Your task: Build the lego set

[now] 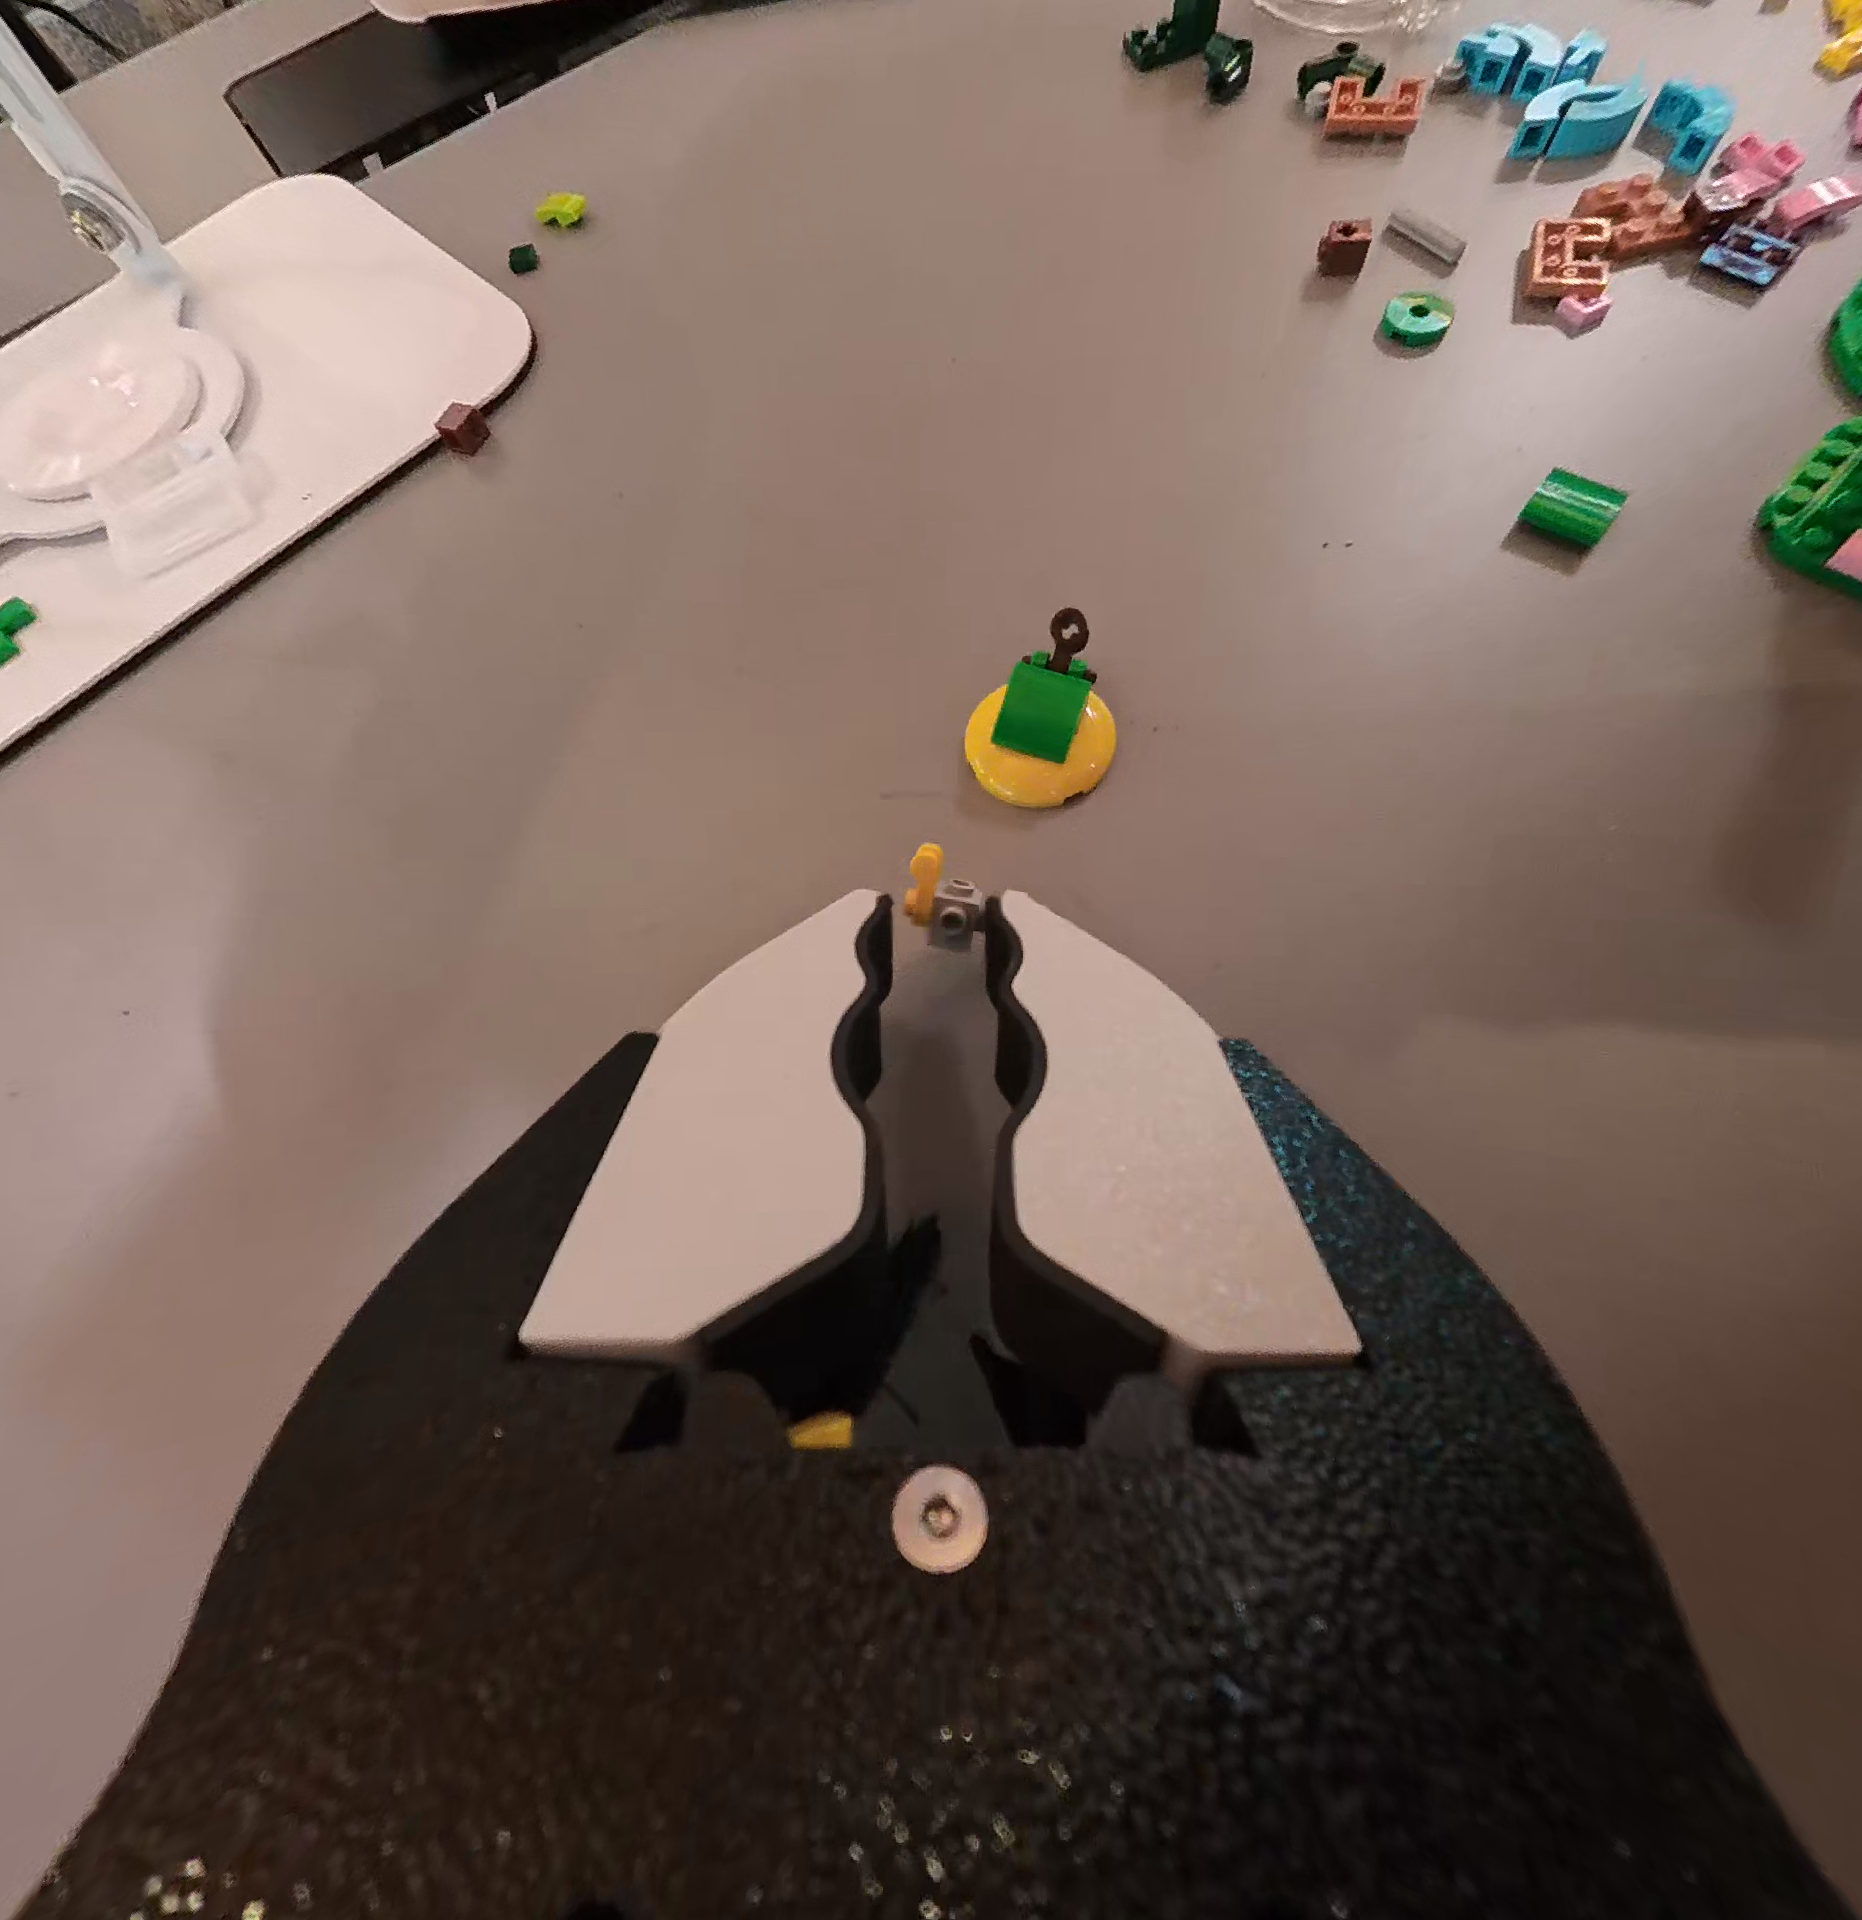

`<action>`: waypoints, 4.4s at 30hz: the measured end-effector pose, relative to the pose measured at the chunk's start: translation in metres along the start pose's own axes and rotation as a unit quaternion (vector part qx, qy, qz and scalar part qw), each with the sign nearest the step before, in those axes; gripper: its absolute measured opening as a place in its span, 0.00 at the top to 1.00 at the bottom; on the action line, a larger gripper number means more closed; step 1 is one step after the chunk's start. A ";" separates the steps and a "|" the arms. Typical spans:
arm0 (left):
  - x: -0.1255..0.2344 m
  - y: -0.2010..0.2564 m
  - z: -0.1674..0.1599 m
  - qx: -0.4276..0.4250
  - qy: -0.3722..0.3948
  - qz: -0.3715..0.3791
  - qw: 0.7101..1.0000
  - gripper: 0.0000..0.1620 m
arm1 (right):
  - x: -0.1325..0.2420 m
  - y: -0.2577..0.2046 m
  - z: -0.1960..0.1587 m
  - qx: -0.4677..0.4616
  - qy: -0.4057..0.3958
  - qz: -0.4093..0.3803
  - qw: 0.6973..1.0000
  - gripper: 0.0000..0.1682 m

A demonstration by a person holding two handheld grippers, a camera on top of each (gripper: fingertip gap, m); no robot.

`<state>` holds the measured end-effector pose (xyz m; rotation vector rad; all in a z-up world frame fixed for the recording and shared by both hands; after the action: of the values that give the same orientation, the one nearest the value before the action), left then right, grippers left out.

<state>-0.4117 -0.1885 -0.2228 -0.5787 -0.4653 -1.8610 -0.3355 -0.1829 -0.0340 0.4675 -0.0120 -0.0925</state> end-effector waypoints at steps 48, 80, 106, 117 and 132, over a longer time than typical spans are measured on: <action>0.082 -0.060 0.024 0.055 0.233 0.049 0.970 0.69 | -0.023 -0.133 -0.120 0.016 -0.293 0.382 0.877 0.91; 0.112 0.059 0.052 -0.154 0.326 -0.241 0.901 0.84 | 0.008 -0.059 -0.062 -0.426 -0.049 0.436 0.792 0.94; 0.114 0.032 0.089 -0.117 0.451 0.035 0.884 0.91 | -0.021 -0.025 -0.034 -0.410 0.078 0.247 0.874 0.94; 0.114 0.031 0.089 -0.121 0.451 0.042 0.883 0.92 | -0.022 -0.025 -0.035 -0.414 0.080 0.244 0.873 0.94; 0.111 0.029 0.087 -0.130 0.436 0.055 0.889 0.93 | -0.022 -0.025 -0.035 -0.414 0.080 0.245 0.873 0.94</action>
<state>-0.4027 -0.2316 -0.0857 0.1036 0.4139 -1.8675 -0.3584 -0.1871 -0.0762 -0.4016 0.0697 0.4347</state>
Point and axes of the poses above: each gripper's, where its closed fingertips meet, x back along the fingers, z out of its top, y = z × x across the jaws, the point moved 4 cm from there along x, back along the fingers, and after that the axes turned 12 degrees about x, right-handed, at the moved point
